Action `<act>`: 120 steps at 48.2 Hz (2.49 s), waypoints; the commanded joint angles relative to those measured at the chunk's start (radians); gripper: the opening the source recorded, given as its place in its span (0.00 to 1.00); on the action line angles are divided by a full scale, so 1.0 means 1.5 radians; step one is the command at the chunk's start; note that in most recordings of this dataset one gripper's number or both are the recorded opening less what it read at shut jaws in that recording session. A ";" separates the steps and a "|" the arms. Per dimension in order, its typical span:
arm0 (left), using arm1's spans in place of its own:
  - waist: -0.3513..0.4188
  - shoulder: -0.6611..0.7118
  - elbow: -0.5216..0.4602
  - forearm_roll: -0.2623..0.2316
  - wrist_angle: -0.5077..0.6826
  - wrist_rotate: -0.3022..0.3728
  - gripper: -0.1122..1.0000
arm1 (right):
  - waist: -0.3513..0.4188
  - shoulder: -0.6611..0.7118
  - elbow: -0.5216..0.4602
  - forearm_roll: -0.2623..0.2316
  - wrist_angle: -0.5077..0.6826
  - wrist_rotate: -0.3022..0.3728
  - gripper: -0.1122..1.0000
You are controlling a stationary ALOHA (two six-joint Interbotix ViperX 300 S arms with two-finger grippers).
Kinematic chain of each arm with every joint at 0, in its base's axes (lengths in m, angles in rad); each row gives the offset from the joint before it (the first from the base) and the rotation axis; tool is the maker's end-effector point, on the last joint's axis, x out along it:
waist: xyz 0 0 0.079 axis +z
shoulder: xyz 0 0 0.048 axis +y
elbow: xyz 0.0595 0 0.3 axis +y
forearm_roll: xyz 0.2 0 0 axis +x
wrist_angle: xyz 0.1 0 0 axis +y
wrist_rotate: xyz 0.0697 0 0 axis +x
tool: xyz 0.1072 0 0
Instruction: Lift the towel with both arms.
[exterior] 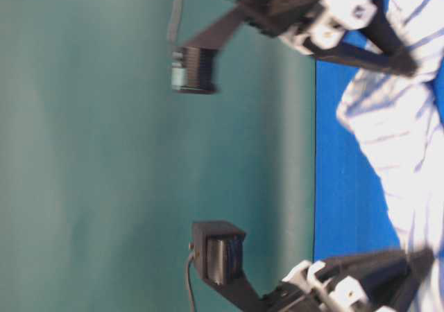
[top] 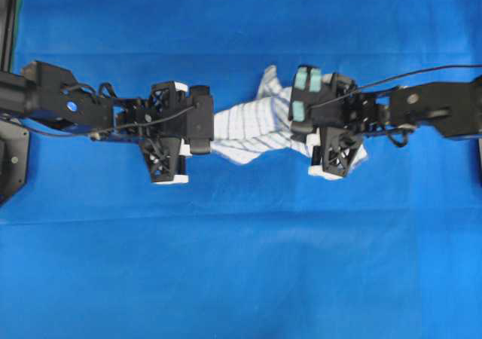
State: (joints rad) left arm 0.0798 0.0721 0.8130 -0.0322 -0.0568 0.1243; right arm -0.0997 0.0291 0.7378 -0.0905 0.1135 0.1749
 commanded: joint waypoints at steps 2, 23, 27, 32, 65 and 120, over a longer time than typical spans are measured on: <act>0.000 -0.067 -0.016 -0.001 0.035 -0.004 0.13 | 0.001 -0.080 -0.012 0.005 0.012 0.000 0.13; 0.006 -0.266 -0.098 0.002 0.241 -0.090 0.13 | 0.001 -0.275 -0.084 0.001 0.162 -0.008 0.13; 0.008 -0.294 -0.127 0.003 0.281 -0.090 0.13 | 0.001 -0.298 -0.107 -0.002 0.186 -0.012 0.13; 0.011 -0.324 -0.169 0.005 0.328 -0.087 0.13 | 0.001 -0.322 -0.141 -0.011 0.215 -0.017 0.13; 0.018 -0.354 -0.370 0.015 0.505 -0.038 0.13 | 0.003 -0.365 -0.282 -0.046 0.320 -0.036 0.13; 0.015 -0.381 -0.314 0.011 0.451 -0.029 0.84 | 0.003 -0.362 -0.254 -0.048 0.318 -0.030 0.69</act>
State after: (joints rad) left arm 0.1089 -0.5031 0.3390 -0.0123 0.6412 0.0828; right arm -0.0966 -0.5062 0.3513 -0.1611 0.5921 0.1289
